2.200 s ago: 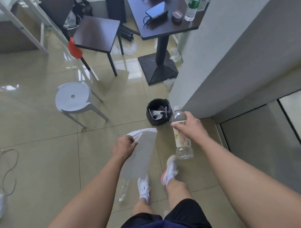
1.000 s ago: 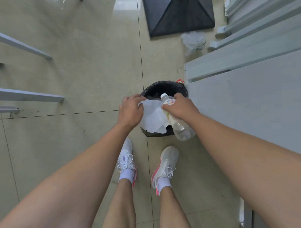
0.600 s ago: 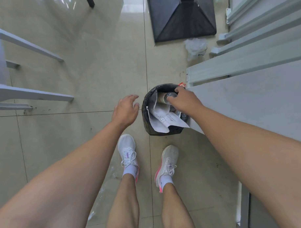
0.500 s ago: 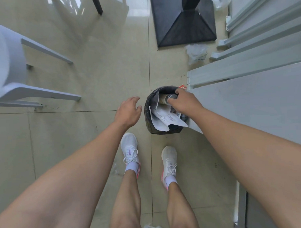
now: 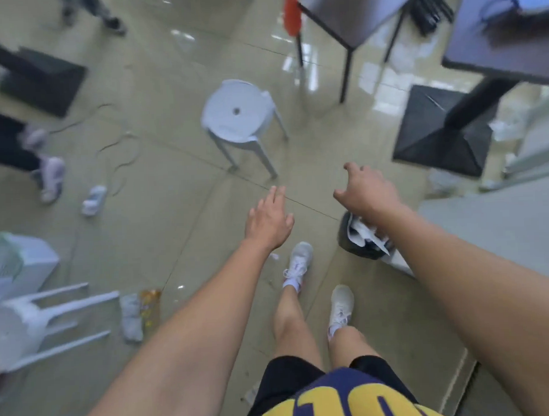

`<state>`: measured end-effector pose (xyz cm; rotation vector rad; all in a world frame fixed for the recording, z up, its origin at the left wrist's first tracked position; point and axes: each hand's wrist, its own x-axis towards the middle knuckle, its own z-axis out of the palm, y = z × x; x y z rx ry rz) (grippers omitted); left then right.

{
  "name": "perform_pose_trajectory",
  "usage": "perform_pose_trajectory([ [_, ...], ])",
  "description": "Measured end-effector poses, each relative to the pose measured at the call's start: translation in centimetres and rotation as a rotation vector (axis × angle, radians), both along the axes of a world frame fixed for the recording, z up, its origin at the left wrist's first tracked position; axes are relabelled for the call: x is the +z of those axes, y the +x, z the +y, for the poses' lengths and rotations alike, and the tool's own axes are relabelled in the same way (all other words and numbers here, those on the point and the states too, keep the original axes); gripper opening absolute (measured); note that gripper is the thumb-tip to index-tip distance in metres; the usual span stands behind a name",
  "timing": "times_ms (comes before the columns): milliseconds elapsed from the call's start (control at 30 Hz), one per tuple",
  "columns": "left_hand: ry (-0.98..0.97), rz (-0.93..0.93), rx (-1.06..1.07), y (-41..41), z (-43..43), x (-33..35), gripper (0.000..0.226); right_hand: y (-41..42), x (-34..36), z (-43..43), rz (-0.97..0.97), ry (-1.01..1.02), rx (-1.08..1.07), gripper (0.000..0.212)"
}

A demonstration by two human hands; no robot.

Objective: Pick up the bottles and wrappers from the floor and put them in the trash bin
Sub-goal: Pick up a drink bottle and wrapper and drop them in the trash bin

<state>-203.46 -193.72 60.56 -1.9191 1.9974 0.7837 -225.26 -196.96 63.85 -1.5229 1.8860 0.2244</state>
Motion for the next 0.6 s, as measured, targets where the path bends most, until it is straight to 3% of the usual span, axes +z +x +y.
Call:
perform_pose_trajectory([
  [233, -0.07, -0.064, 0.522, 12.0, 16.3, 10.5, 0.078, 12.2, 11.0, 4.0, -0.033, -0.1, 0.45, 0.06],
  [433, -0.057, -0.153, 1.038, 20.7, 34.1, 13.8, 0.08, 24.6, 13.6, 12.0, -0.07, -0.111, 0.876, 0.056],
  [600, -0.079, -0.172, 1.336, 23.2, 48.0, 15.5, 0.081, 34.6, 15.0, 21.9, -0.091, -0.108, 1.169, 0.058],
])
